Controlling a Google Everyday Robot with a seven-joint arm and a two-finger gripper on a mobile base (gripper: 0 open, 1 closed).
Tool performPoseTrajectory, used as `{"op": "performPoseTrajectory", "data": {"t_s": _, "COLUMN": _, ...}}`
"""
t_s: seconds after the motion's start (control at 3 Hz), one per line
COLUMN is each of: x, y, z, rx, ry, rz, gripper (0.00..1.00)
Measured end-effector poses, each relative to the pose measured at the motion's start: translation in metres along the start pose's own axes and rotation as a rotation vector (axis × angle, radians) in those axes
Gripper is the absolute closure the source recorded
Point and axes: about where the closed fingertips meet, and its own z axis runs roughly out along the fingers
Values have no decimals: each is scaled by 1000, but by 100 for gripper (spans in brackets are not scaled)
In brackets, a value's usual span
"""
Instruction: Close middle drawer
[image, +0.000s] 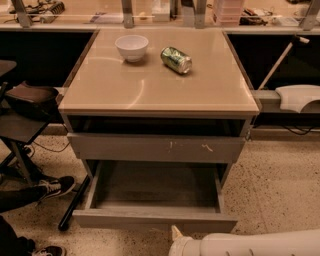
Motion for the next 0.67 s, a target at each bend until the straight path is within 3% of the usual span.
{"op": "performPoseTrajectory", "data": {"t_s": 0.67, "x": -88, "y": -26, "z": 20, "rx": -44, "ry": -49, "rz": -46, "gripper": 0}}
